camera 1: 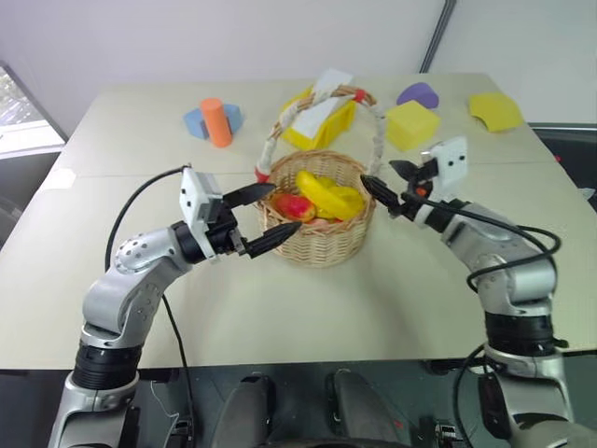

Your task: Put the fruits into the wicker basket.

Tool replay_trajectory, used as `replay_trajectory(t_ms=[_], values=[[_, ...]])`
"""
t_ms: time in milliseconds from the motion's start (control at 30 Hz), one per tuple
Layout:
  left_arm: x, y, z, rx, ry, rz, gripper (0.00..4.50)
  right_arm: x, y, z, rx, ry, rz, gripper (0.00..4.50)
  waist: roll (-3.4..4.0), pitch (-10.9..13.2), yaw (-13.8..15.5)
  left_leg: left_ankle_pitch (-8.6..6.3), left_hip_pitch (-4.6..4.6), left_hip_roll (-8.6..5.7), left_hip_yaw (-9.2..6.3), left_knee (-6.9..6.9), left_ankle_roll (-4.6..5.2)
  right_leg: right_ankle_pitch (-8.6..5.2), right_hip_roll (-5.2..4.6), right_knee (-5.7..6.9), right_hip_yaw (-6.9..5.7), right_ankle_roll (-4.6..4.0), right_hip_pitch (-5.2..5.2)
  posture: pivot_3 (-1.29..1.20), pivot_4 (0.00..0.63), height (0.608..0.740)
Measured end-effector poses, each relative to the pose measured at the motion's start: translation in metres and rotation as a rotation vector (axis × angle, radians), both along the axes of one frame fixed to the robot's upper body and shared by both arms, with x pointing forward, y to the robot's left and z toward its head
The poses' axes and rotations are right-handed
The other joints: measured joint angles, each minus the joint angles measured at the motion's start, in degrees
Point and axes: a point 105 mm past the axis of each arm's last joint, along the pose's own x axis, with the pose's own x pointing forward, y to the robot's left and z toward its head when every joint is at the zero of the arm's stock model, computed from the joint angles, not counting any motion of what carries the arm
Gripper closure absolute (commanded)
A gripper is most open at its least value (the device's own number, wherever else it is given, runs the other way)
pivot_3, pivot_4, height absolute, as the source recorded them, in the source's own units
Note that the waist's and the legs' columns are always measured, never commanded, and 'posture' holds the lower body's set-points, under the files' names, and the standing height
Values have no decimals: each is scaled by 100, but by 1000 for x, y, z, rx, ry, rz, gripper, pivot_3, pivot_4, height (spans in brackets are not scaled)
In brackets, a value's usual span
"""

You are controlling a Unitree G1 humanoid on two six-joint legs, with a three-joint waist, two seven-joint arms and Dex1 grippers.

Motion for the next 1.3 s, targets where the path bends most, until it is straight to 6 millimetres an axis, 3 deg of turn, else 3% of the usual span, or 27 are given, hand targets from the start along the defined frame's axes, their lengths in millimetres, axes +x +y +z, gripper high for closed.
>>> replay_trajectory(t_ms=[67,200,267,400,533,667,833,933,1033,1100,1267,1300], values=[[0,0,0,-2,2,3,0,5,1,0,33,-5,-7,1569,0,0,1,0,0,0,-1,-1,0,0,0,-1,-1,0,1,0,150,740],[-3,-1,-3,-1,13,10,0,5,3,-3,59,4,19,3644,0,0,3,0,0,0,-3,-1,1,0,-1,-1,1,0,2,0,150,740],[-5,-2,-2,-2,7,9,0,5,1,-3,58,4,18,4407,0,0,2,0,0,1,-3,-1,1,0,-1,-1,1,0,1,0,150,740],[-5,-3,-2,-8,10,12,0,4,-1,-2,70,0,19,4403,1,0,-11,0,1,1,-2,-1,1,0,1,0,0,0,1,0,150,740],[-4,-4,-2,-14,11,9,0,1,-22,2,67,-28,-69,4403,1,0,-2,0,0,1,-2,-2,1,0,0,-1,1,0,1,0,150,740],[-5,-7,-2,-14,13,-3,0,-5,-79,23,2,-97,-278,4403,3,2,49,-1,-3,-8,-4,-2,2,0,-3,-5,0,0,5,0,150,740],[-4,-10,-3,-18,20,-24,0,-30,-188,45,-71,-148,-701,4403,3,2,22,-3,-1,-8,0,-3,6,0,-2,-9,2,0,8,0,150,740],[-2,-15,-2,-29,24,-39,0,-36,-219,34,-34,-116,-825,4403,4,1,-62,-3,14,11,23,-3,7,0,15,-2,14,0,9,0,150,740],[-1,-17,0,-32,15,-52,0,-34,-232,13,-17,-58,-869,4403,15,0,-127,-3,18,13,27,-3,7,0,20,8,18,0,8,0,150,740],[-1,-17,-2,-36,21,-52,0,-33,-233,8,-3,-53,-870,3325,23,2,-162,-3,18,13,30,-3,7,0,21,10,21,0,8,0,150,740],[1,-16,-4,-38,30,-48,0,-36,-231,17,-1,-100,-869,858,24,2,-145,-3,16,10,29,-3,7,0,21,8,22,1,8,0,150,740],[1,-16,-4,-39,30,-47,0,-37,-231,17,-8,-105,-872,537,24,2,-136,-3,16,10,28,-3,7,0,20,8,22,1,9,0,150,740]])
